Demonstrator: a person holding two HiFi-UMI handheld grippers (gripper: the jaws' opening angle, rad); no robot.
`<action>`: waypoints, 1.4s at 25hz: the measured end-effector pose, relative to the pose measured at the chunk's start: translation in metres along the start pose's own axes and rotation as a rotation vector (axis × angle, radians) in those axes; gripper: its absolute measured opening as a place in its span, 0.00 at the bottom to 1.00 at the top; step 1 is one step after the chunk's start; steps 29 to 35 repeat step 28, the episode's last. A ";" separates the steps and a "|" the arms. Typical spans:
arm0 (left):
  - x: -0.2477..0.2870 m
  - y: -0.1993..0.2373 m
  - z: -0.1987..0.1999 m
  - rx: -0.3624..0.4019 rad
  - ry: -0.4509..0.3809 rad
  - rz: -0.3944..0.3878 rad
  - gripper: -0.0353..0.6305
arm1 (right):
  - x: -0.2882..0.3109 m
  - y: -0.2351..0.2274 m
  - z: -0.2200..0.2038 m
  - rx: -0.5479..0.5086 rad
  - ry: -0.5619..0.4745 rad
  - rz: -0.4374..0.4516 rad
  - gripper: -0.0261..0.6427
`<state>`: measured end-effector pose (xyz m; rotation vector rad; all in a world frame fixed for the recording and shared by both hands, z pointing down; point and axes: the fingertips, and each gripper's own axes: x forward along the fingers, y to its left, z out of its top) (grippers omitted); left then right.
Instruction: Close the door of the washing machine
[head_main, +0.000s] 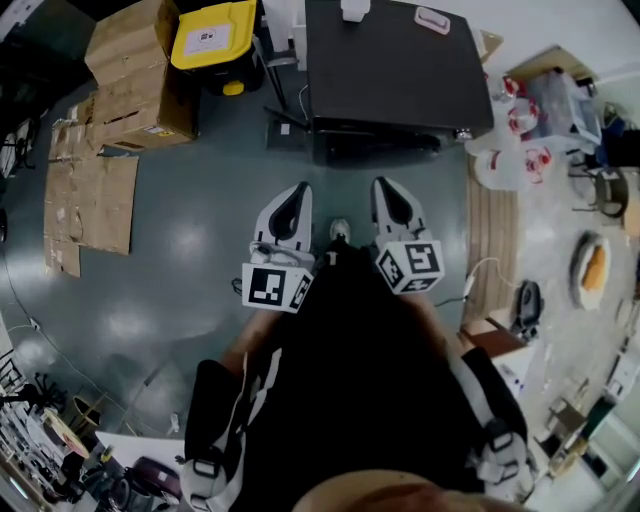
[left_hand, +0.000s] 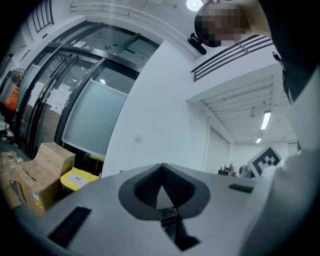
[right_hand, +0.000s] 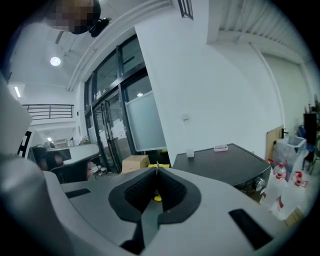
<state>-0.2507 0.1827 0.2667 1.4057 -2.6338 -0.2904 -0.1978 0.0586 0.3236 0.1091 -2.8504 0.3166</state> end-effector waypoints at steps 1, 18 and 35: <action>0.000 0.001 0.000 0.008 0.001 -0.006 0.06 | 0.000 0.003 -0.002 -0.004 0.005 0.004 0.05; 0.006 0.008 0.004 -0.003 -0.009 -0.001 0.06 | 0.005 0.018 -0.003 -0.045 0.014 0.033 0.05; 0.008 0.002 0.000 0.019 -0.005 -0.008 0.06 | 0.000 0.004 -0.007 -0.032 0.015 -0.001 0.05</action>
